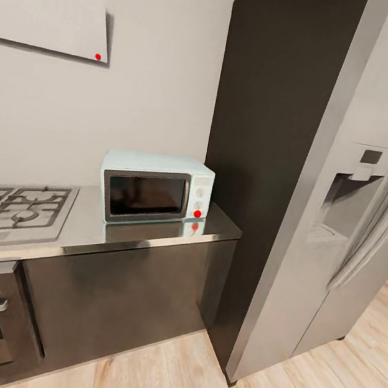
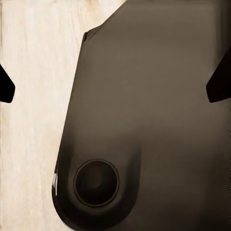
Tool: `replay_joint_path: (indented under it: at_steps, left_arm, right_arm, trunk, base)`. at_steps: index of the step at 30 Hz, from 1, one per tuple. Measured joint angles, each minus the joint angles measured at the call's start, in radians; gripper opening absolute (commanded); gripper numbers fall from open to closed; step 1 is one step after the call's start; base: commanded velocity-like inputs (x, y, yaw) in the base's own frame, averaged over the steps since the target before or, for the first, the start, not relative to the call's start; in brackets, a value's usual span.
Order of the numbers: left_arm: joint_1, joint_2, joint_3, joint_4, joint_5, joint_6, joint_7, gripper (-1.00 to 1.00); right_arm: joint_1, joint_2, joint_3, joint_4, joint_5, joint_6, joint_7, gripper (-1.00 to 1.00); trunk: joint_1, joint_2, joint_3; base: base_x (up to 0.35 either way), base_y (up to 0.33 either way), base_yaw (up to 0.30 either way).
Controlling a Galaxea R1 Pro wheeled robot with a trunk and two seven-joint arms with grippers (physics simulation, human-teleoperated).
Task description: In the kitchen, take the popcorn bag from the countertop, put it into the microwave, and heat it until the popcorn is cooked so the cooked popcorn ends up inside the bag.
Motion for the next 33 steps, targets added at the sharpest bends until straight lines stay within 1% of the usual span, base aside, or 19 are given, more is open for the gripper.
replay_joint_path:
  at_steps: [8,12,33]
  left_arm:
    - [0.0,0.001,0.005,0.0,0.003,-0.004,0.0,1.0]
    - [0.0,0.003,0.009,0.0,0.006,-0.005,0.0,1.0]
    - [0.0,0.005,0.015,0.0,0.012,-0.007,0.001,1.0]
  right_arm:
    - [0.0,0.0,0.001,0.0,0.0,0.0,0.001,1.0]
    - [0.0,0.0,0.0,0.0,0.0,0.0,-0.001,1.0]
    - [0.0,-0.001,0.0,0.0,-0.003,-0.001,-0.003,1.0]
  trunk:
    - [0.0,0.0,0.0]
    - [0.0,0.0,0.0]
    - [0.001,0.0,0.0]
  base:
    - [0.276,-0.228,0.002]
    - [0.226,-0.183,0.098]
    - [0.014,-0.009,0.268]
